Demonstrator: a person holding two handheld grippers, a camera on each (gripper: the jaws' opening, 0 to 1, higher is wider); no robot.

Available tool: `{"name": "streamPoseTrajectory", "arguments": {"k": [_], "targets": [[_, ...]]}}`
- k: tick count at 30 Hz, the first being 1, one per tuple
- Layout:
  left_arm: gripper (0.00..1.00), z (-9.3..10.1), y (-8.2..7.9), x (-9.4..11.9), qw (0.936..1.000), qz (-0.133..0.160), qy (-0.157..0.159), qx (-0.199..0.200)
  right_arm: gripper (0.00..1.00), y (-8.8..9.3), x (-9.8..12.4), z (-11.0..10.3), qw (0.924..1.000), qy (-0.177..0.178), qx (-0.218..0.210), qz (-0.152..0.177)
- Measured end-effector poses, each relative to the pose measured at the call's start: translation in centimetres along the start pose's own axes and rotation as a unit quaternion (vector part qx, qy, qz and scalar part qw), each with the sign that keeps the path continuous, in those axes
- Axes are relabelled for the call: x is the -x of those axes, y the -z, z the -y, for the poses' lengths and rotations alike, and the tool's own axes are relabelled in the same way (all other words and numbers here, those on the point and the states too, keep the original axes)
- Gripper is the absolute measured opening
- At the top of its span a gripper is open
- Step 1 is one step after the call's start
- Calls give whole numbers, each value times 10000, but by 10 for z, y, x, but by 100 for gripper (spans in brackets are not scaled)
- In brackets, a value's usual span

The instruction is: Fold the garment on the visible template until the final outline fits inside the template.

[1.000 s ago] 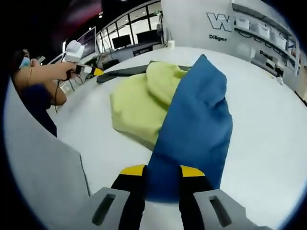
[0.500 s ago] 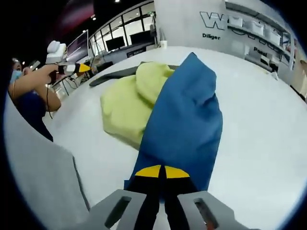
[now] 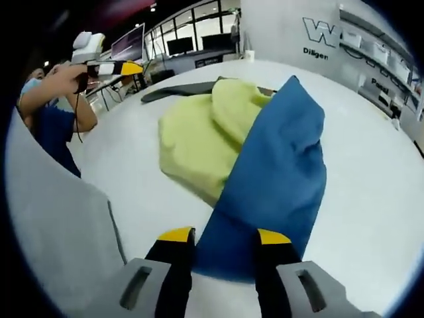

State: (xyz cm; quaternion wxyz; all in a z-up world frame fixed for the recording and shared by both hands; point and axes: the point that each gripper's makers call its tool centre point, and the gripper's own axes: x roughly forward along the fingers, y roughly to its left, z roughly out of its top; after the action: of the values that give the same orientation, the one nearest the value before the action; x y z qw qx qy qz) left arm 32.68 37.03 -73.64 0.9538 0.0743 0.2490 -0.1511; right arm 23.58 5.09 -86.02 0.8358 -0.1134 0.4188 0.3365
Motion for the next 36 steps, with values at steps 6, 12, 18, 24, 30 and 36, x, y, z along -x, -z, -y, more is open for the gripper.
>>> {"name": "streamPoseTrajectory", "arguments": {"k": [6, 12, 18, 24, 30, 36], "targets": [[50, 25, 10, -10, 9994, -184, 286, 60, 32, 1, 0, -1, 9995, 115, 291, 16], [49, 26, 11, -17, 9992, -186, 337, 113, 17, -1, -4, 7, 9973, 415, 566, 232], [46, 21, 15, -14, 9989, -319, 297, 141, 0, -5, -6, 23, 9990, 421, 140, 56], [46, 19, 15, -12, 9990, -289, 312, 131, 0, -26, 12, 54, 9967, 674, -7, 453], [45, 22, 17, -14, 9989, -265, 364, 149, 0, -69, 58, 106, 9871, 1166, -317, 1047], [46, 25, 17, -15, 9986, -265, 417, 162, 0, -116, 105, 181, 9688, 1868, -423, 1575]]}}
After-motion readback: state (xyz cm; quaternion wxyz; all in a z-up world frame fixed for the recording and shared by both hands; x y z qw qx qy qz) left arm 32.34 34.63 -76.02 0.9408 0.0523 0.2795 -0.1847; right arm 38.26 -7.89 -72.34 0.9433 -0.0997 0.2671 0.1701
